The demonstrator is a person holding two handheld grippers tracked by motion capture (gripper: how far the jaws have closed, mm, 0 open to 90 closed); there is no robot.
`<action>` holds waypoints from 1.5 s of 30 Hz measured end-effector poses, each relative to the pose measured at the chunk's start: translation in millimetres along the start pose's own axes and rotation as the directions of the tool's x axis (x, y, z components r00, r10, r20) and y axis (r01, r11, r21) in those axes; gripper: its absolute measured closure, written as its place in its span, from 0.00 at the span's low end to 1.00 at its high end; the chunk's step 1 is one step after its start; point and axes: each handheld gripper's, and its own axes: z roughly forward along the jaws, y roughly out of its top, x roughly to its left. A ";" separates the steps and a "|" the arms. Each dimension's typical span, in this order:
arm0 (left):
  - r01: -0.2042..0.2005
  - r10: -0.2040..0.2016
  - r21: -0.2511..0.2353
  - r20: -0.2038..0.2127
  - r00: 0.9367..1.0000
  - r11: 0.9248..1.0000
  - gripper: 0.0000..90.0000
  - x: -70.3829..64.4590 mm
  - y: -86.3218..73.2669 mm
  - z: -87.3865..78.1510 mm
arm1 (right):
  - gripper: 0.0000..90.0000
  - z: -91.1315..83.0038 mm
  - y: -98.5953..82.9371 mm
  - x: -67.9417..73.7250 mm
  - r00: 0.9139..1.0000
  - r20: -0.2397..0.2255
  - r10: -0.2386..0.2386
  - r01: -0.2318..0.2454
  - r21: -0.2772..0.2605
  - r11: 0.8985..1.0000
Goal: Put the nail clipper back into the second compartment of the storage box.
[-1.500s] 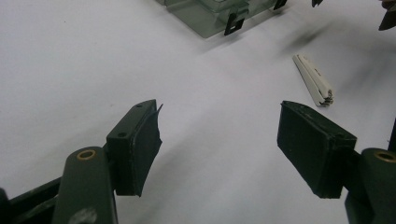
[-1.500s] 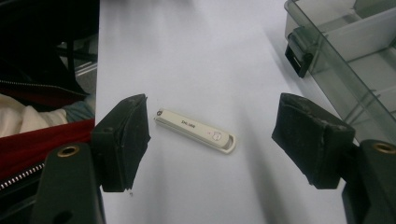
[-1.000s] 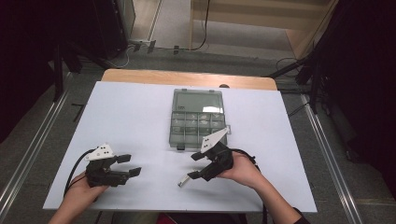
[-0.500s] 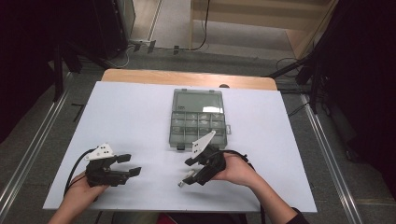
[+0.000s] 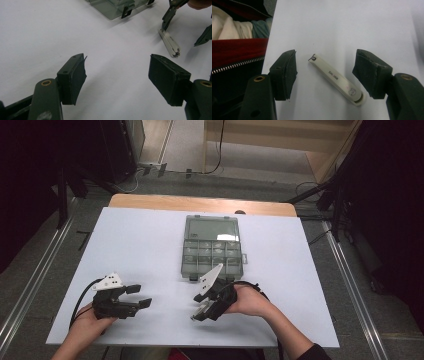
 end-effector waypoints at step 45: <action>-0.006 0.006 0.004 0.004 1.000 1.000 0.33 1.6 2.5 3.0 | 0.65 17.2 -1.8 6.8 0.974 0.036 -0.225 0.223 0.053 0.973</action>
